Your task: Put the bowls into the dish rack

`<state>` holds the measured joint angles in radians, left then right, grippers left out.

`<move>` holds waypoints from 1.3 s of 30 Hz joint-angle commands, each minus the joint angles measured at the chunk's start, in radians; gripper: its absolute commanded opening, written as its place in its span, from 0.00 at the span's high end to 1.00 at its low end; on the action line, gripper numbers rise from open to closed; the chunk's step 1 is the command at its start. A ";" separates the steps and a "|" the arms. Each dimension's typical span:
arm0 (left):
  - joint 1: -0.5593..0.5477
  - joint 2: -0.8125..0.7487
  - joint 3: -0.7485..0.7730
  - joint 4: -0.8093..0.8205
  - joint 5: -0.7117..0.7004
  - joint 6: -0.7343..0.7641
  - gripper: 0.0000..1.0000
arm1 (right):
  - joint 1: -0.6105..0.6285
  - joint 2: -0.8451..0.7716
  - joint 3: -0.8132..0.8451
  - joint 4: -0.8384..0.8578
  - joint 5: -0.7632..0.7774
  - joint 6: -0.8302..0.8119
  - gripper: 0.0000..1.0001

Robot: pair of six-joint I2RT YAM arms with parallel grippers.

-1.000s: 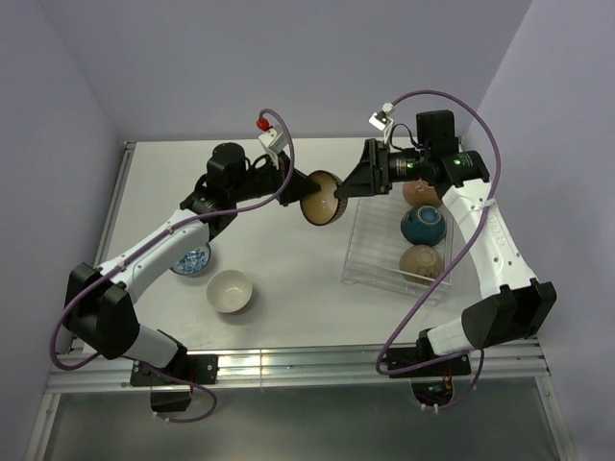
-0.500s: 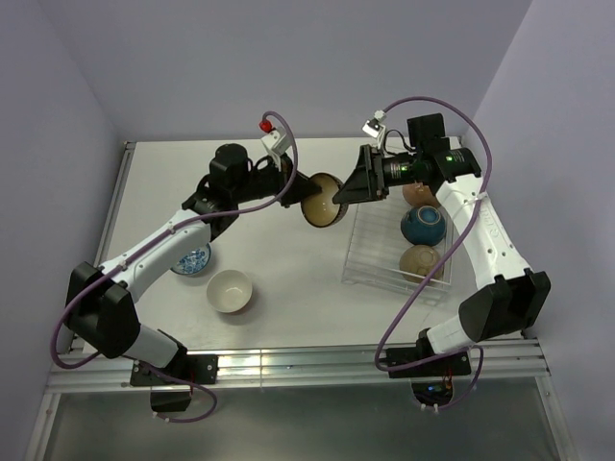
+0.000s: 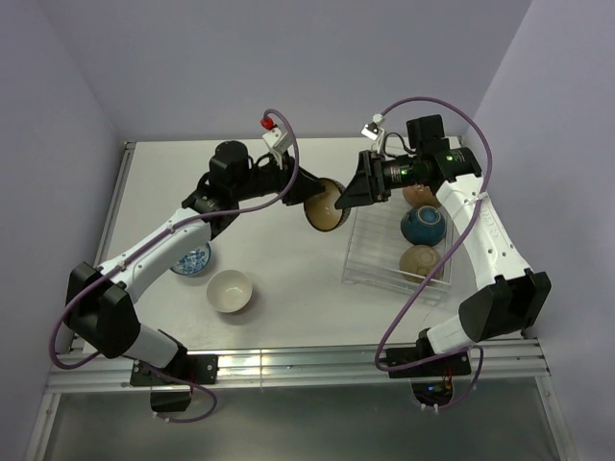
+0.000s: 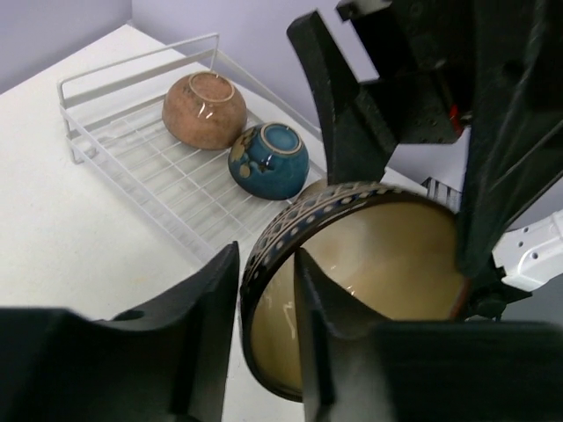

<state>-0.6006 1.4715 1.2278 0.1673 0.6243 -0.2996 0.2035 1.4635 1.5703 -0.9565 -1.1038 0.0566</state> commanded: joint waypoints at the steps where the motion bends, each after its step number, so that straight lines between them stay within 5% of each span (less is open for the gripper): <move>1: -0.008 0.009 0.064 0.017 0.023 0.005 0.62 | -0.009 -0.025 0.056 0.007 -0.001 -0.066 1.00; 8: -0.007 0.003 0.048 -0.002 0.005 -0.001 0.43 | -0.085 0.015 0.060 -0.034 -0.036 -0.122 1.00; 16: -0.007 -0.005 0.058 -0.032 0.009 -0.021 0.33 | -0.219 0.127 0.161 -0.264 0.031 -0.400 1.00; 21: -0.007 -0.010 0.068 -0.069 -0.001 -0.053 0.00 | -0.285 0.213 0.250 -0.355 0.142 -0.536 1.00; 39: 0.047 -0.048 0.024 -0.114 -0.001 -0.127 0.01 | -0.289 0.409 0.453 -0.369 0.502 -0.735 1.00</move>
<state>-0.5613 1.4719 1.2556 0.0380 0.6201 -0.4072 -0.0975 1.8809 1.9648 -1.3403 -0.6567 -0.6250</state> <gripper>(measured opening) 0.994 0.757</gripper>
